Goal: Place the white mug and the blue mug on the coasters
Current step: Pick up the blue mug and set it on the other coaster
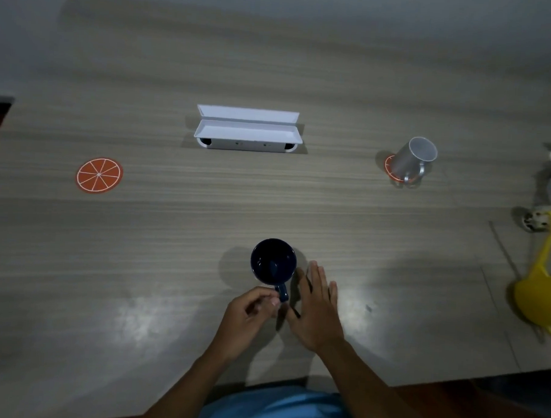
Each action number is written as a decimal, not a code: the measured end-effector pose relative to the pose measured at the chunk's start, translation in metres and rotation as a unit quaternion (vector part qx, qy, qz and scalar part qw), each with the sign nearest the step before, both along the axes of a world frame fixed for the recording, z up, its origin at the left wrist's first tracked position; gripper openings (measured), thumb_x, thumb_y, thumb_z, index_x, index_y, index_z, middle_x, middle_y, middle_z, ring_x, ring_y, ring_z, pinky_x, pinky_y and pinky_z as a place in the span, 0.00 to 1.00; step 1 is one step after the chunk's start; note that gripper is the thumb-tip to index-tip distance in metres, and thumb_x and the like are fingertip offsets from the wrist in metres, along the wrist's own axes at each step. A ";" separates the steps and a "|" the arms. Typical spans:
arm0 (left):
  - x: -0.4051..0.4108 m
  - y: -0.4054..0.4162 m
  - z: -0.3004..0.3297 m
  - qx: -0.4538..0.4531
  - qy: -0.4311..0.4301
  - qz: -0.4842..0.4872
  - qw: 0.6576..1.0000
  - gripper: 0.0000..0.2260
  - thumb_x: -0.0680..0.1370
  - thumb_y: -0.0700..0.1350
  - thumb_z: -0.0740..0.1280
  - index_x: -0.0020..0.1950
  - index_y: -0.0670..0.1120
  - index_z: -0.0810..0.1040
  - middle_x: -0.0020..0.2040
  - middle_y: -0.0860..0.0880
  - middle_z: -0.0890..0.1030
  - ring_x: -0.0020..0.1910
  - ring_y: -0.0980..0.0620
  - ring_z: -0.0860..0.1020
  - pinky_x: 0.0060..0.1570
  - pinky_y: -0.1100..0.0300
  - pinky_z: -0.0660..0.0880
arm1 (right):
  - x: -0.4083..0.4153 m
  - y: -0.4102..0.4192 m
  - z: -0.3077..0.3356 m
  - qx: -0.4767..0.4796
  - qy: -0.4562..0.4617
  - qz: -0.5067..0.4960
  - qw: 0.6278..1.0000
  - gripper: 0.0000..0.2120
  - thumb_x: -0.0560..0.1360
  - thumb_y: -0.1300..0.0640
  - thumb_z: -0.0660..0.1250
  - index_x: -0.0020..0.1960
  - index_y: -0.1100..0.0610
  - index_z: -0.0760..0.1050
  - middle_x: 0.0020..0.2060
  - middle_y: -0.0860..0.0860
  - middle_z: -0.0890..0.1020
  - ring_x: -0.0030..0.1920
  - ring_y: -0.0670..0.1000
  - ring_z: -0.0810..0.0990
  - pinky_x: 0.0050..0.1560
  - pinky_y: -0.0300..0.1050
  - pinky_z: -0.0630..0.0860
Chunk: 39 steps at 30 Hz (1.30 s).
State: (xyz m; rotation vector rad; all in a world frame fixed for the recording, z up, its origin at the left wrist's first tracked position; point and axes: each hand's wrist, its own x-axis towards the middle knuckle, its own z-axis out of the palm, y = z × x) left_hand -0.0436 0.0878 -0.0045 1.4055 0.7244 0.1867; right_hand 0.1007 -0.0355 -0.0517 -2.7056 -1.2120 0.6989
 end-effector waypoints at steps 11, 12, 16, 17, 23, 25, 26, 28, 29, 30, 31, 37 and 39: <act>-0.003 0.011 0.005 -0.062 0.016 0.027 0.998 0.06 0.80 0.44 0.67 0.45 0.45 0.81 0.47 0.45 0.86 0.48 0.48 0.85 0.49 0.55 0.79 | -0.011 0.003 0.000 -0.003 0.005 -0.039 0.999 0.40 0.76 0.33 0.47 0.82 0.48 0.41 0.82 0.52 0.36 0.81 0.52 0.32 0.80 0.58 0.37; -0.008 0.015 0.002 -0.065 0.019 0.040 0.997 0.06 0.80 0.44 0.67 0.45 0.44 0.80 0.48 0.45 0.87 0.48 0.48 0.85 0.49 0.53 0.79 | -0.013 0.003 -0.001 -0.001 0.003 -0.043 0.999 0.40 0.75 0.33 0.45 0.82 0.48 0.41 0.82 0.52 0.37 0.81 0.52 0.32 0.80 0.58 0.37; -0.025 0.031 -0.003 -0.064 0.024 0.058 0.996 0.07 0.81 0.42 0.65 0.46 0.44 0.80 0.49 0.46 0.87 0.48 0.45 0.85 0.48 0.50 0.79 | -0.020 0.007 0.000 0.000 -0.003 -0.064 0.998 0.39 0.76 0.36 0.46 0.83 0.51 0.43 0.83 0.54 0.39 0.81 0.54 0.34 0.80 0.60 0.37; -0.029 0.035 -0.003 -0.065 0.026 0.057 0.996 0.07 0.81 0.42 0.65 0.46 0.44 0.81 0.49 0.46 0.87 0.48 0.44 0.85 0.48 0.50 0.79 | -0.023 0.010 0.000 0.000 -0.002 -0.071 0.997 0.38 0.78 0.39 0.50 0.83 0.52 0.44 0.83 0.55 0.40 0.81 0.56 0.35 0.80 0.61 0.38; -0.048 0.059 0.006 -0.050 -0.003 0.103 0.993 0.09 0.82 0.40 0.62 0.49 0.41 0.82 0.47 0.40 0.86 0.47 0.45 0.84 0.47 0.57 0.80 | -0.055 0.034 0.004 0.006 0.015 -0.053 0.998 0.37 0.79 0.40 0.50 0.82 0.57 0.47 0.83 0.56 0.43 0.82 0.57 0.36 0.79 0.62 0.37; -0.057 0.071 0.011 -0.038 -0.014 0.121 0.992 0.10 0.83 0.41 0.62 0.49 0.40 0.82 0.45 0.41 0.86 0.46 0.47 0.84 0.45 0.60 0.80 | -0.066 0.048 0.008 -0.003 0.008 -0.001 1.000 0.38 0.77 0.37 0.44 0.82 0.56 0.47 0.83 0.56 0.44 0.82 0.56 0.37 0.79 0.61 0.37; -0.063 0.077 0.012 -0.035 -0.015 0.131 0.991 0.11 0.83 0.41 0.62 0.48 0.40 0.82 0.45 0.41 0.86 0.45 0.47 0.85 0.46 0.59 0.80 | -0.071 0.058 0.009 -0.003 0.005 0.024 1.000 0.39 0.76 0.37 0.43 0.82 0.56 0.47 0.83 0.56 0.45 0.82 0.56 0.38 0.80 0.61 0.37; -0.075 0.093 0.012 -0.037 -0.018 0.168 0.985 0.12 0.83 0.41 0.61 0.46 0.40 0.81 0.46 0.39 0.86 0.46 0.47 0.85 0.46 0.54 0.80 | -0.079 0.079 0.010 -0.009 -0.001 0.070 0.997 0.37 0.79 0.37 0.46 0.82 0.56 0.48 0.83 0.56 0.45 0.82 0.56 0.38 0.80 0.63 0.38; -0.081 0.102 0.011 -0.039 -0.018 0.192 0.980 0.12 0.83 0.41 0.61 0.45 0.40 0.81 0.46 0.37 0.85 0.46 0.46 0.85 0.46 0.53 0.80 | -0.084 0.092 0.010 -0.014 -0.002 0.090 0.996 0.36 0.80 0.38 0.48 0.82 0.56 0.47 0.83 0.56 0.44 0.82 0.56 0.37 0.80 0.63 0.39; -0.087 0.111 0.012 -0.041 -0.019 0.216 0.975 0.12 0.83 0.41 0.61 0.45 0.40 0.81 0.47 0.36 0.85 0.47 0.45 0.85 0.46 0.54 0.81 | -0.089 0.104 0.010 -0.014 -0.003 0.106 0.994 0.36 0.81 0.39 0.49 0.82 0.56 0.46 0.83 0.56 0.44 0.82 0.56 0.37 0.80 0.63 0.39; -0.094 0.121 0.014 -0.042 -0.021 0.238 0.970 0.11 0.83 0.40 0.62 0.45 0.40 0.81 0.47 0.36 0.85 0.48 0.44 0.85 0.44 0.56 0.81 | -0.093 0.118 0.011 -0.010 -0.003 0.121 0.993 0.36 0.81 0.39 0.50 0.82 0.56 0.46 0.83 0.57 0.44 0.82 0.56 0.37 0.80 0.63 0.40; -0.123 0.186 0.025 -0.037 -0.027 0.329 0.943 0.12 0.83 0.41 0.60 0.44 0.45 0.80 0.50 0.40 0.86 0.52 0.43 0.85 0.45 0.54 0.78 | -0.131 0.201 0.017 -0.011 0.012 0.161 0.987 0.38 0.81 0.37 0.53 0.82 0.51 0.43 0.83 0.57 0.41 0.81 0.59 0.36 0.79 0.67 0.41; -0.128 0.209 0.025 -0.035 -0.030 0.348 0.936 0.12 0.83 0.40 0.59 0.44 0.46 0.80 0.49 0.43 0.87 0.53 0.43 0.85 0.46 0.53 0.77 | -0.141 0.212 0.014 -0.016 0.009 0.143 0.990 0.39 0.79 0.35 0.53 0.82 0.49 0.41 0.82 0.58 0.38 0.81 0.61 0.34 0.78 0.70 0.40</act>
